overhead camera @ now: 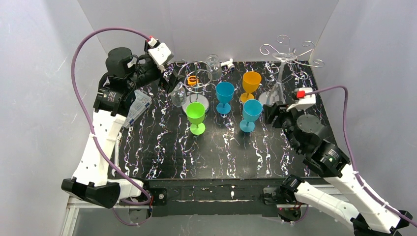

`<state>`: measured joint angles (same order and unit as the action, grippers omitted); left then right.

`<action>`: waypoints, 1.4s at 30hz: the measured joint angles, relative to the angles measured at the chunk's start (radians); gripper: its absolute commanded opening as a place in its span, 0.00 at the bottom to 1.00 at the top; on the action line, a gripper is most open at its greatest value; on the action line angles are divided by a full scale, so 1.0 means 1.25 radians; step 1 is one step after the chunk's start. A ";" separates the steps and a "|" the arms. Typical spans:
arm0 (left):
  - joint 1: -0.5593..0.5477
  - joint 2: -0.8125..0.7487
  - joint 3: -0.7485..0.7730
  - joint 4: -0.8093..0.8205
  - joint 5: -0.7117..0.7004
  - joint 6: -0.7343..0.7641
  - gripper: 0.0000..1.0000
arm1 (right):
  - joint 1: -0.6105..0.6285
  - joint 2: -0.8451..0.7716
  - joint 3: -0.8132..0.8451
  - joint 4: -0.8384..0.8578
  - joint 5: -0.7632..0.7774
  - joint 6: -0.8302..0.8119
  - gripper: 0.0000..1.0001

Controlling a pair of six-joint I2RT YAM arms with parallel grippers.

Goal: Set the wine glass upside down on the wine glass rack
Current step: Turn the wine glass upside down at the wine rack.

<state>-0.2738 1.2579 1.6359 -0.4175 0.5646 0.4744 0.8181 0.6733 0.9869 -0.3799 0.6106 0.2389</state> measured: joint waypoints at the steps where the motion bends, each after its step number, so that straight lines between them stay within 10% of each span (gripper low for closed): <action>1: 0.003 0.000 -0.005 0.001 -0.006 -0.008 0.98 | 0.000 -0.015 -0.016 -0.001 0.032 0.003 0.01; 18: 0.013 0.012 -0.070 0.084 -0.019 -0.077 0.98 | -0.037 -0.009 -0.206 0.091 0.216 0.009 0.01; 28: 0.013 0.012 -0.086 0.107 -0.021 -0.065 0.98 | -0.361 0.122 -0.208 0.222 -0.059 0.039 0.01; 42: 0.013 0.011 -0.098 0.120 -0.021 -0.051 0.98 | -0.387 0.135 -0.211 0.291 -0.221 0.039 0.01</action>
<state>-0.2573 1.2714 1.5135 -0.2676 0.5389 0.4105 0.3347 0.8419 0.7231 -0.0157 0.3350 0.2878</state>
